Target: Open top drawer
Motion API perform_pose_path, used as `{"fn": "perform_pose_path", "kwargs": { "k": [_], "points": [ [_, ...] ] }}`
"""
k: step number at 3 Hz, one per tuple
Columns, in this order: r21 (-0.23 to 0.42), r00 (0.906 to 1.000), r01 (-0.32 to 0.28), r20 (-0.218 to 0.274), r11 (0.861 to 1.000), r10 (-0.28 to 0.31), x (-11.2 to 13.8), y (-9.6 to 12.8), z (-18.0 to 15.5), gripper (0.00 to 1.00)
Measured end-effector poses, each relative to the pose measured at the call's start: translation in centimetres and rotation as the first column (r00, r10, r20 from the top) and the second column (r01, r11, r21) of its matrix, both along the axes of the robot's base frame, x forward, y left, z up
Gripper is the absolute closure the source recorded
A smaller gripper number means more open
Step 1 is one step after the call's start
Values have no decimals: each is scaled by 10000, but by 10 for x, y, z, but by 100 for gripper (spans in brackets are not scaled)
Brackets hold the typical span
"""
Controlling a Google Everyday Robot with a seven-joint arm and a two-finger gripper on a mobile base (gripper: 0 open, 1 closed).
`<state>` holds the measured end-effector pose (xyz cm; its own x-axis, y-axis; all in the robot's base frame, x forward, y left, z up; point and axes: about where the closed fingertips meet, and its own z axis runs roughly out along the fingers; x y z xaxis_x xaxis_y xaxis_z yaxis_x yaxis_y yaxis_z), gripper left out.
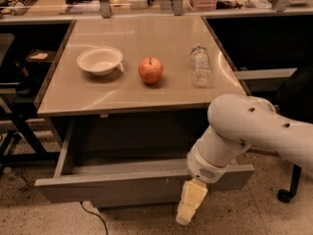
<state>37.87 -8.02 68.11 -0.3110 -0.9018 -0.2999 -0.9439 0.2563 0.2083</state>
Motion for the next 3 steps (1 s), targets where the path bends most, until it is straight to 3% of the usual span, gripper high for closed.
{"fn": "perform_pose_path", "kwargs": {
  "k": [1,2,3],
  "points": [
    [-299,9998,-107,-182,9995,102,2,-1,-13,0],
    [-761,9966,-105,-825,9970,42,-19,-20,-29,0],
    [-823,9956,-112,-935,9965,34,-23,-23,-29,0]
  ]
}}
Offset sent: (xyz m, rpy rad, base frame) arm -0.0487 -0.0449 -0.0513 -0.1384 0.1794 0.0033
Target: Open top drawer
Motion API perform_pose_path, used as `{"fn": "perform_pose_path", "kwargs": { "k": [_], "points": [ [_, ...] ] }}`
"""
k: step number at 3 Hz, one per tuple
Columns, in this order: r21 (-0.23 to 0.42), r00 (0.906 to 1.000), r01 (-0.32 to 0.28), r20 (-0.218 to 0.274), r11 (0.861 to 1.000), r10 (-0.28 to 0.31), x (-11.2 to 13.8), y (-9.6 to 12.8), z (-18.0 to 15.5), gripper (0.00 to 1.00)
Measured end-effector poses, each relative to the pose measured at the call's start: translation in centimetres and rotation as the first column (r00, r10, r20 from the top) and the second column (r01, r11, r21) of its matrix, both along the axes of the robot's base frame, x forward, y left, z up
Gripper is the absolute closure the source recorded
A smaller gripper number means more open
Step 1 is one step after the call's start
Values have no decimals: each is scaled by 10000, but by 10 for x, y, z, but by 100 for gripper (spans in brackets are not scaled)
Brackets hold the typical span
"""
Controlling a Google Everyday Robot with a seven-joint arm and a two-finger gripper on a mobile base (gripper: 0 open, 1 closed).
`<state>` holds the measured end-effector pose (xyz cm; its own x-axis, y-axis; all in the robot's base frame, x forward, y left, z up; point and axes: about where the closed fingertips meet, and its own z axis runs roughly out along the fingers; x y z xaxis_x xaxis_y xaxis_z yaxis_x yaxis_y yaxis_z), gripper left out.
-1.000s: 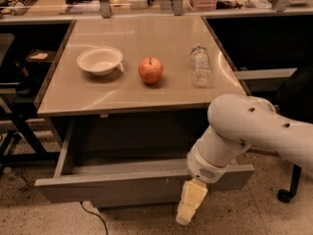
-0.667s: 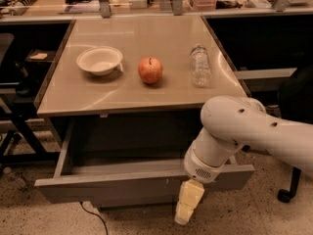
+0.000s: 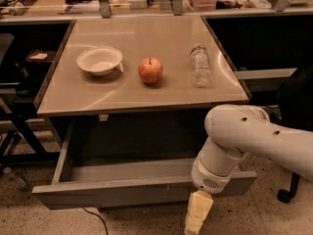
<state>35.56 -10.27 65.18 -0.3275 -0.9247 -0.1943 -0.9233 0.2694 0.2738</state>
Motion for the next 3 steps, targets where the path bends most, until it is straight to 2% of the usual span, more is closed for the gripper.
{"fn": "perform_pose_path", "kwargs": {
  "k": [1,2,3],
  "points": [
    [-79,9996,59,-269,10000,-61,-16,-12,6,0],
    [117,9968,346,-719,9993,-337,-44,-34,15,0],
    [119,9968,350,-721,9993,-340,-44,-34,15,0]
  ]
}}
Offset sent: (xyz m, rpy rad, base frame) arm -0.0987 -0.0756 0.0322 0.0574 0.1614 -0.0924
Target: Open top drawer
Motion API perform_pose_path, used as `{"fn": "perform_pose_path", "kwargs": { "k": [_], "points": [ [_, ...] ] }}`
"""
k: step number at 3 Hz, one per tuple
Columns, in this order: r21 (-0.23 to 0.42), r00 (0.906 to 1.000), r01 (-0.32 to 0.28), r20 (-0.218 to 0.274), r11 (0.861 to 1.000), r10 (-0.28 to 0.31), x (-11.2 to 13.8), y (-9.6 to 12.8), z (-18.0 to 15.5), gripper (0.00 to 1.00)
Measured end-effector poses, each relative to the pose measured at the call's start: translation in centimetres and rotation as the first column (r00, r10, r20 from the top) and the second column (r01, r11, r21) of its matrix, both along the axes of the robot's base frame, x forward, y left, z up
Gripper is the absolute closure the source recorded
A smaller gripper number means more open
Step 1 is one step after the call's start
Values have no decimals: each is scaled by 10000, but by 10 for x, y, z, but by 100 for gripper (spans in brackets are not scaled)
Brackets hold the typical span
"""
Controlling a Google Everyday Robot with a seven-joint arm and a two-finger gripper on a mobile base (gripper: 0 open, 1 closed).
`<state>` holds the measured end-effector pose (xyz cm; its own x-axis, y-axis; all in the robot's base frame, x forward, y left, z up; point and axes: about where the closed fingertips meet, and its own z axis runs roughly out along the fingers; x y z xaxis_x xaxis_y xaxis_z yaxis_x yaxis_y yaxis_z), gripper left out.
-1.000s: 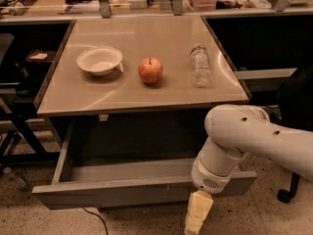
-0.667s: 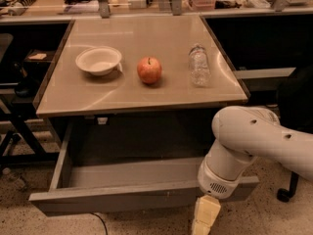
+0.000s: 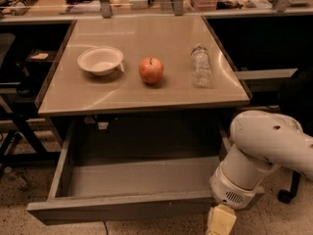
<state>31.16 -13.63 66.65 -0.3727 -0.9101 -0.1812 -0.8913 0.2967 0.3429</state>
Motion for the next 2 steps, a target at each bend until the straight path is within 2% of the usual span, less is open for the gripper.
{"fn": "perform_pose_path", "kwargs": {
  "k": [1,2],
  "points": [
    [176,9982,465,-381,9988,-458,-27,-19,10,0],
    [176,9982,465,-381,9988,-458,-27,-19,10,0]
  ]
}}
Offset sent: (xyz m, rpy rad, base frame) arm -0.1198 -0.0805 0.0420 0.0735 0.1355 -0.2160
